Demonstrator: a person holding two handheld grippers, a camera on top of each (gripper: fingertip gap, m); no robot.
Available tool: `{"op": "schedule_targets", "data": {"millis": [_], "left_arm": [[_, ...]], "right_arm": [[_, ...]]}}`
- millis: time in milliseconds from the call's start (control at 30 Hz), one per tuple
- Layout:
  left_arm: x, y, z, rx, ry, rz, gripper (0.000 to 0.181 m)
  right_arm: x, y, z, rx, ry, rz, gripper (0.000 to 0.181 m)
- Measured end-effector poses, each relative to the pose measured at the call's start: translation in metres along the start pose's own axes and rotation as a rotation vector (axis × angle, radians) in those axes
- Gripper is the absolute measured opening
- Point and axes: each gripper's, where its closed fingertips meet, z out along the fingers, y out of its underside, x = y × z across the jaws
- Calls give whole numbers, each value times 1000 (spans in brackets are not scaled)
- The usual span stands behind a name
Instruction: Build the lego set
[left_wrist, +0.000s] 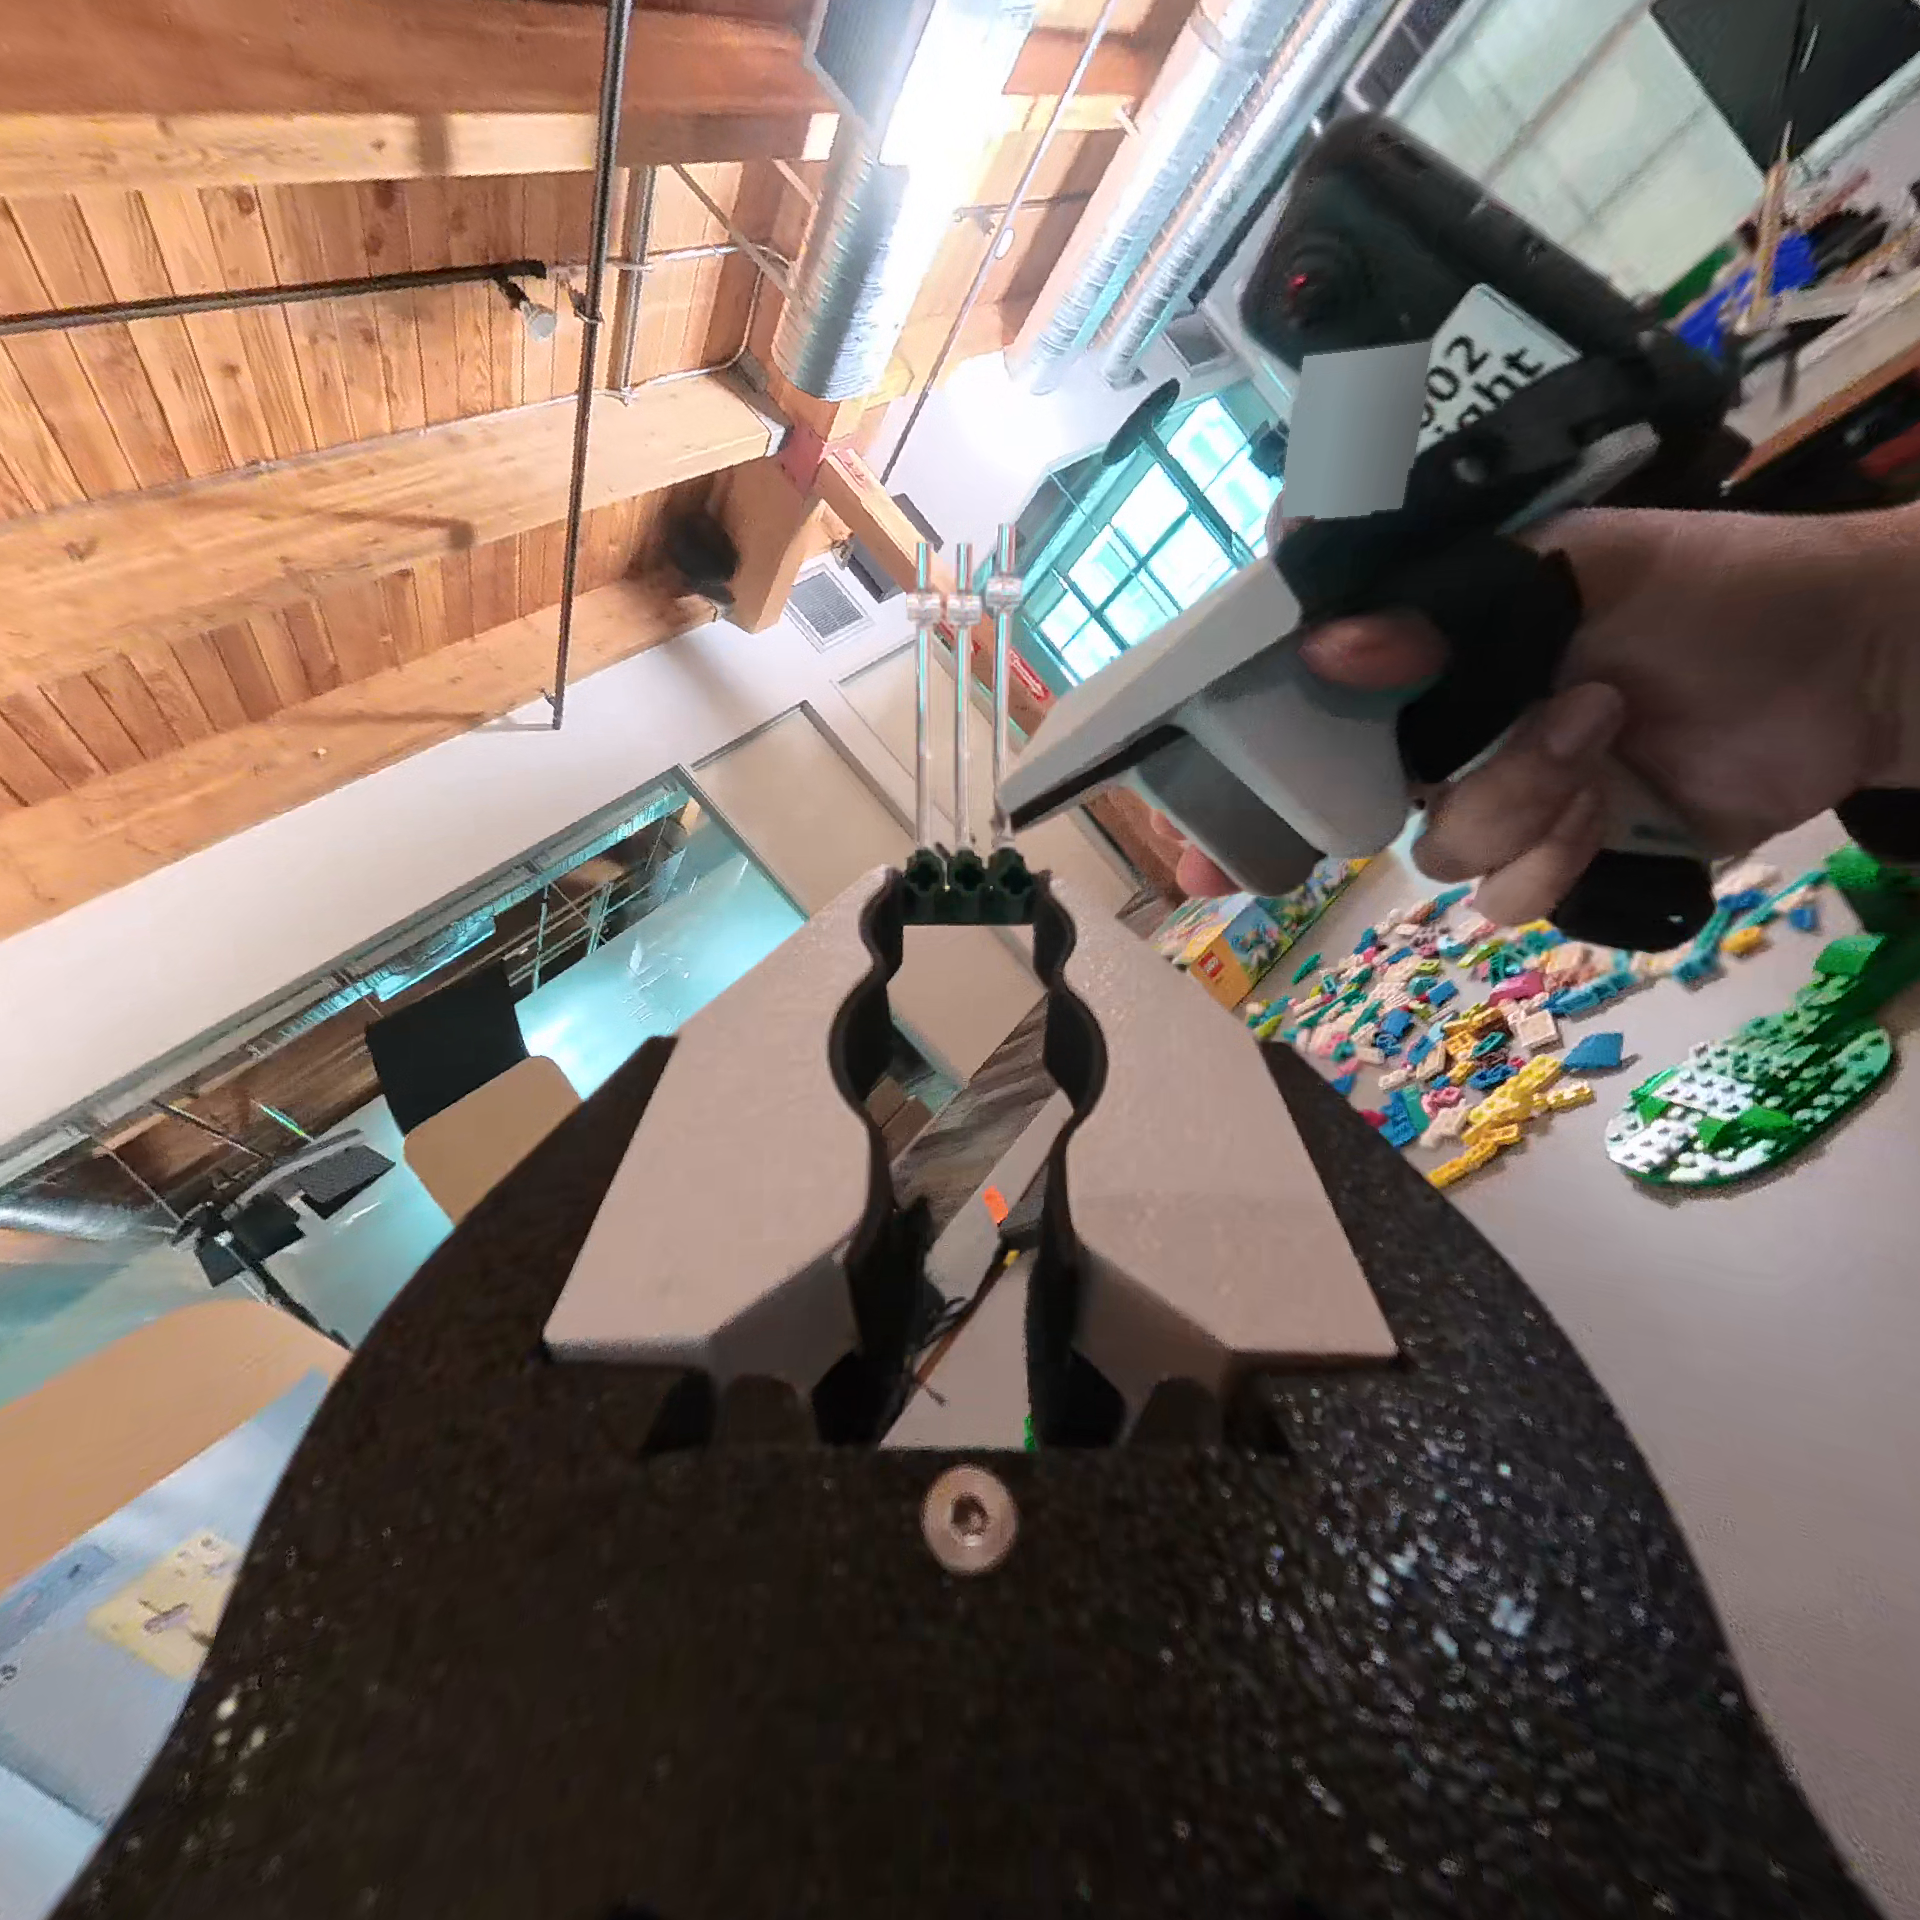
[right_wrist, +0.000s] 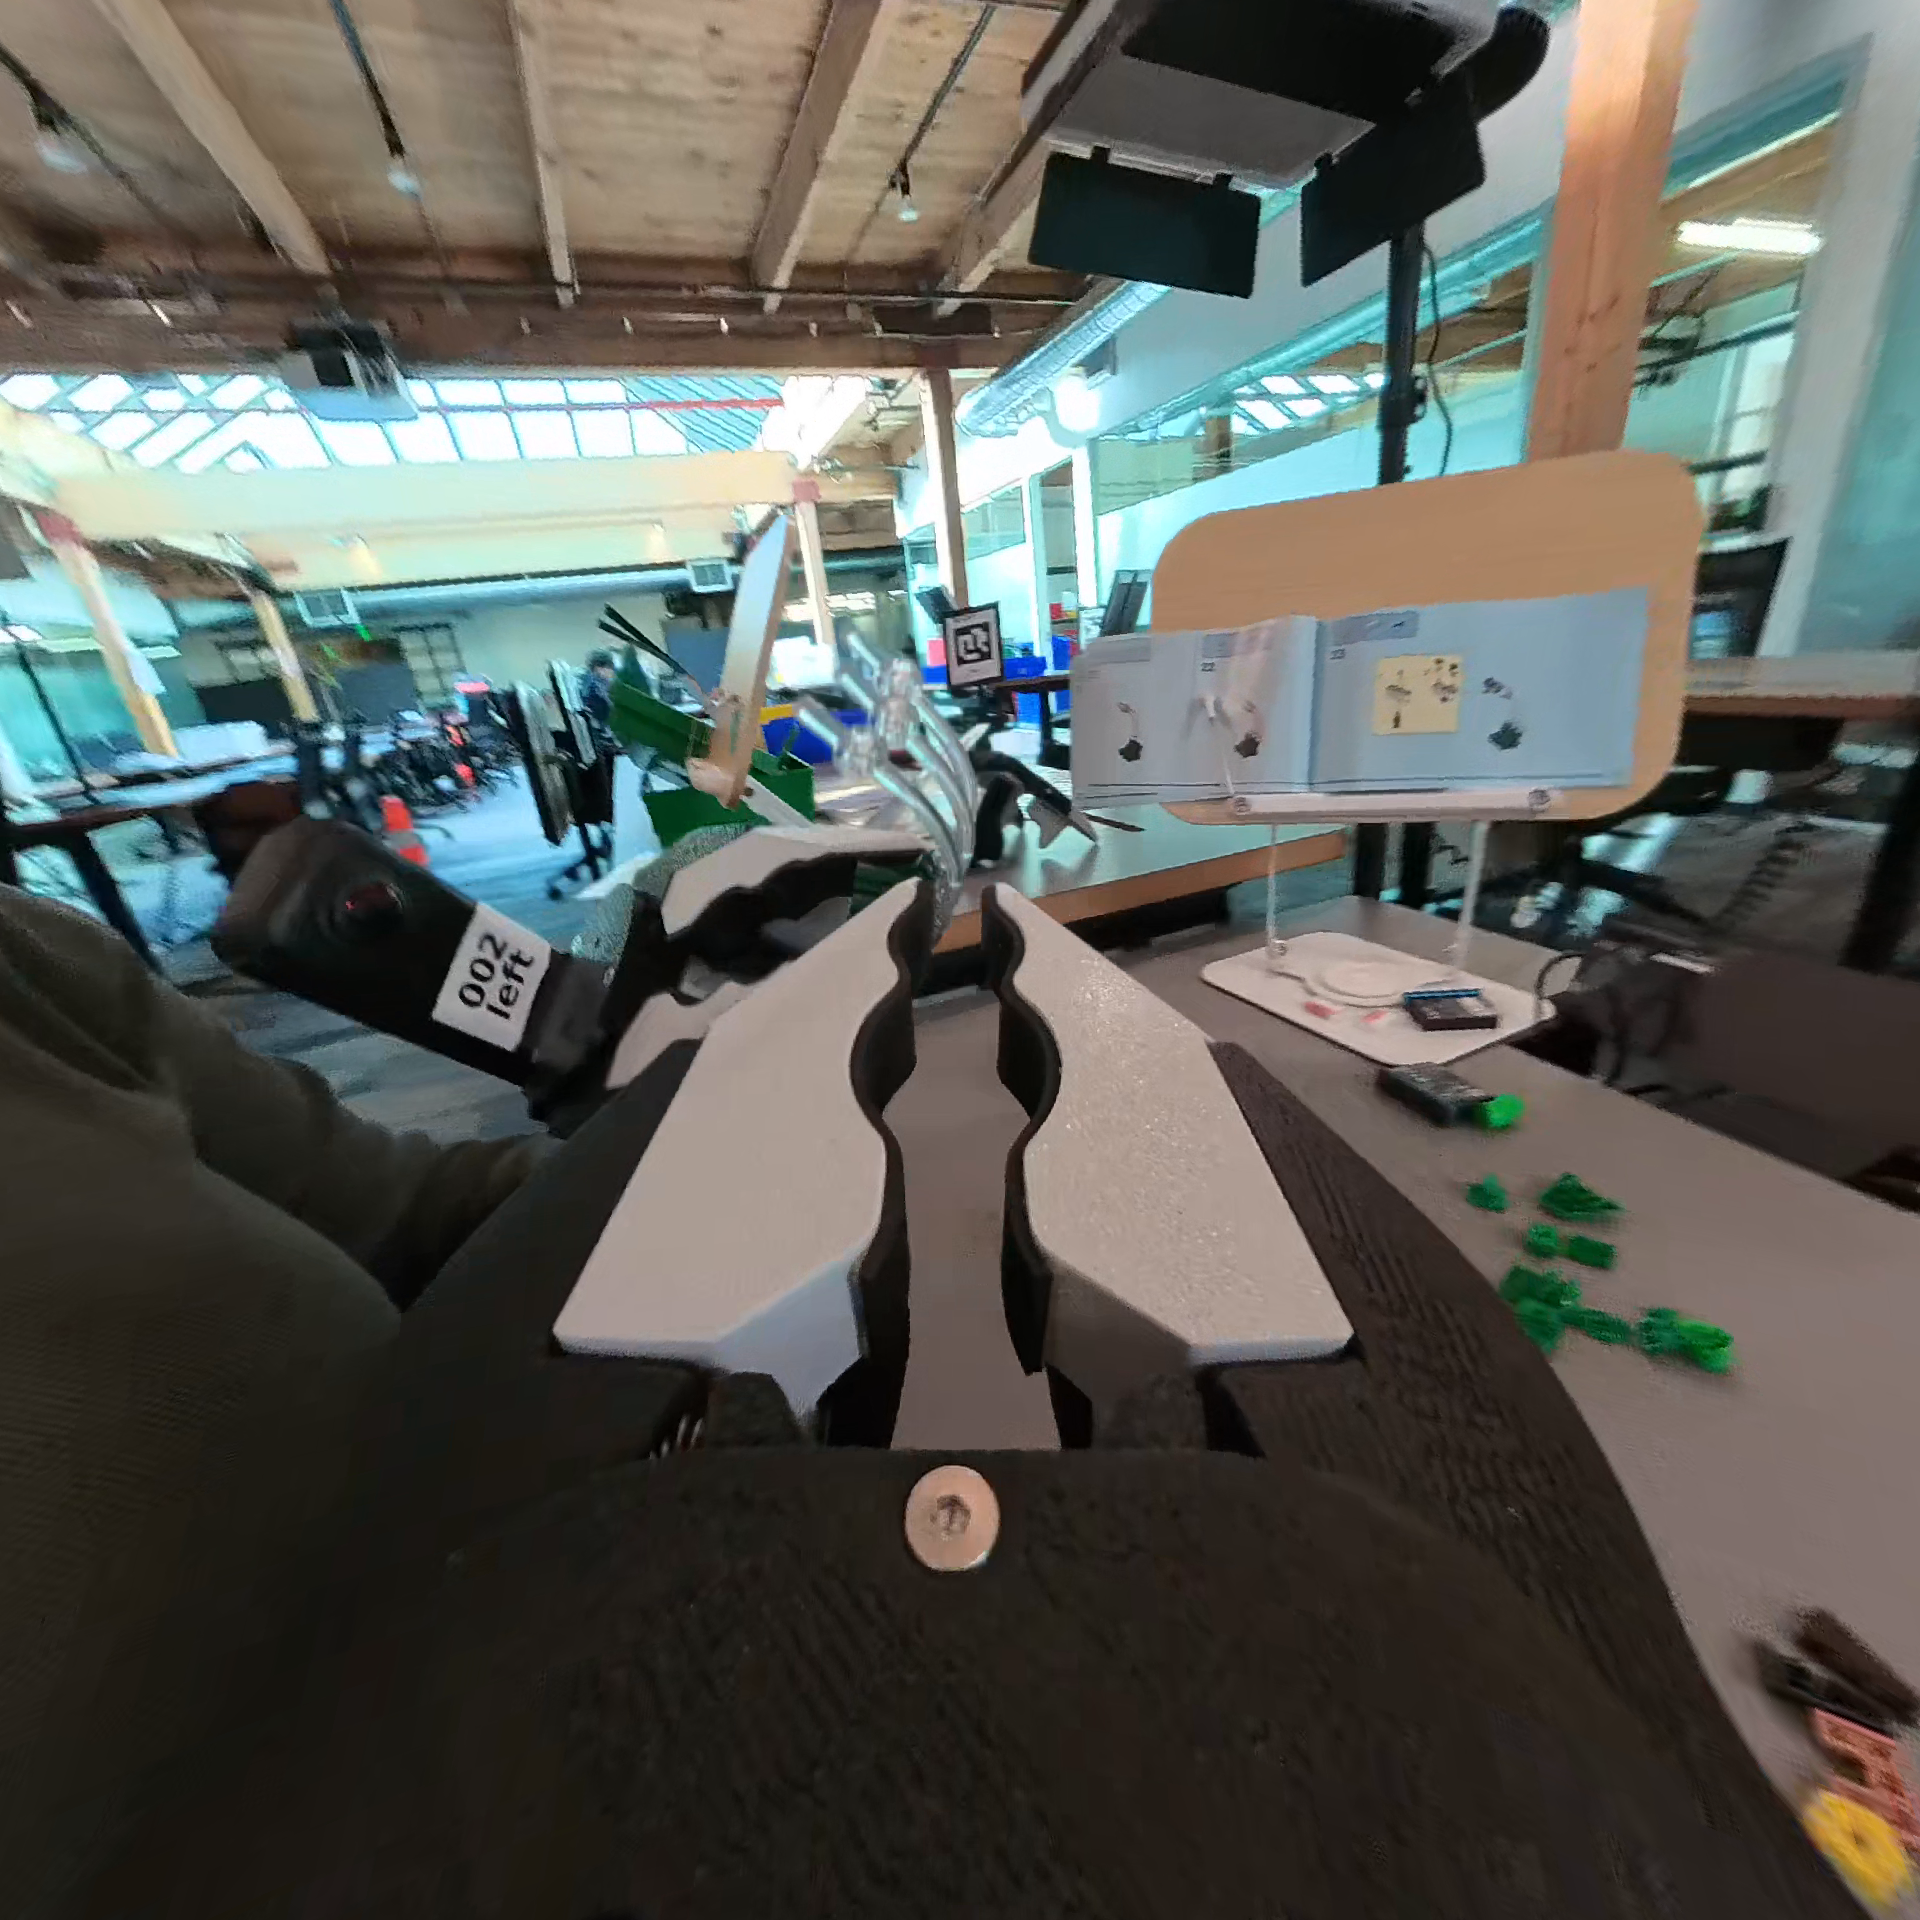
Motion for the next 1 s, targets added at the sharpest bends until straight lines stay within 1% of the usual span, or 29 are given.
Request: {"op": "schedule_targets", "data": {"millis": [67,133,467,533,667,733,800,900,1000], "left_arm": [[4,5,4,-12,3,29,22],[6,10,6,-16,-1,40,22],[16,34,14,-21,21,10,22],[17,33,14,5,22,-20,21],[15,35,15,38,10,-38,21],[14,35,15,54,8,-43,21],[12,29,15,82,3,-32,22],[10,30,16,78,5,-20,22],[8,28,15,110,6,-41,22]], "right_arm": [[4,4,1,3,-20,48,3],[9,7,0,9,-28,84,2],[29,26,-4,-3,-83,243,1],[29,27,-4,-1,-104,270,1],[32,28,-2,7,-88,257,1],[32,26,-1,28,-107,313,1],[30,24,0,54,-129,353,1],[34,25,2,60,-97,329,1],[29,21,2,72,-113,348,2]]}}
